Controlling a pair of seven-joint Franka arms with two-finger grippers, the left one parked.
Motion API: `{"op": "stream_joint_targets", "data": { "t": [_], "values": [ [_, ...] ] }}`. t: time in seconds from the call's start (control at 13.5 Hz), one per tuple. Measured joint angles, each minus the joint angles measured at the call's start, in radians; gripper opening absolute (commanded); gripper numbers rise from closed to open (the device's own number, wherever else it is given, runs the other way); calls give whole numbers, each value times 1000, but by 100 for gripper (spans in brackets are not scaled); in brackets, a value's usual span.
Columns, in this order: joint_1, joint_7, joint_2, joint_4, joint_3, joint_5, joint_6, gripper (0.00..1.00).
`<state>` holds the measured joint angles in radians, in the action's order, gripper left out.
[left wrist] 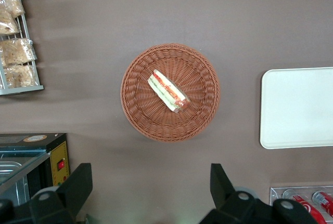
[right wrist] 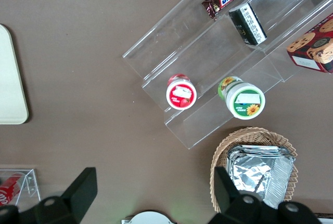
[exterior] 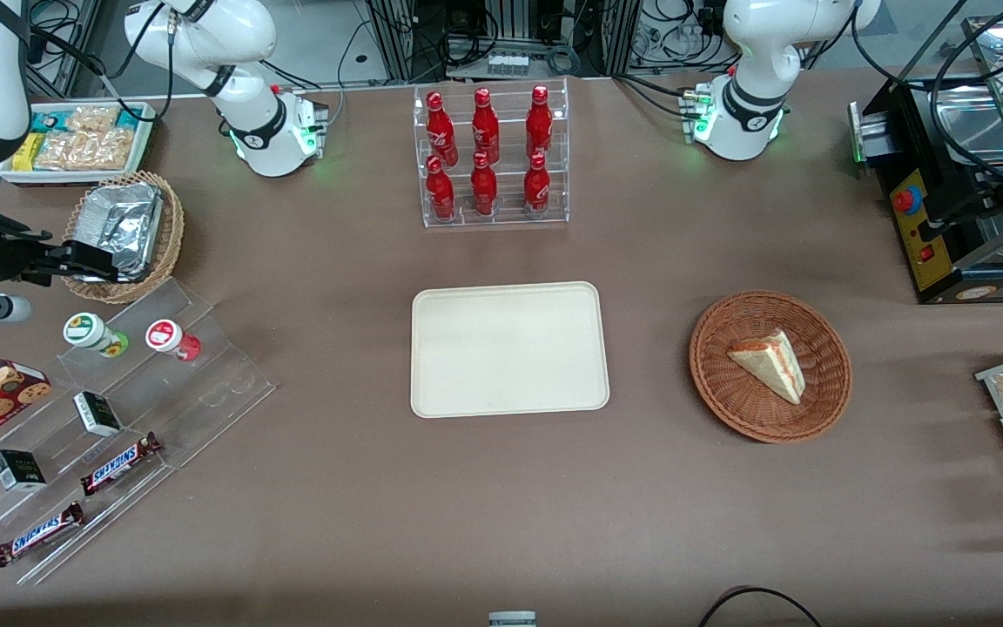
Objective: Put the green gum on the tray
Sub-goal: 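Lower the right gripper toward the green-lidded gum tub on the acrylic rack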
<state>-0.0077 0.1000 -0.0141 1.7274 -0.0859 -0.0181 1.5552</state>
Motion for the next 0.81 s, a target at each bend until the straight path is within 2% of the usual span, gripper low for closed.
{"op": "stream_joint_targets", "data": {
  "t": [0.37,0.81],
  "values": [
    [0,12,2,-4,0,0,-18,100],
    [-27,214,18,50,-18,-14,50,100]
  ]
}}
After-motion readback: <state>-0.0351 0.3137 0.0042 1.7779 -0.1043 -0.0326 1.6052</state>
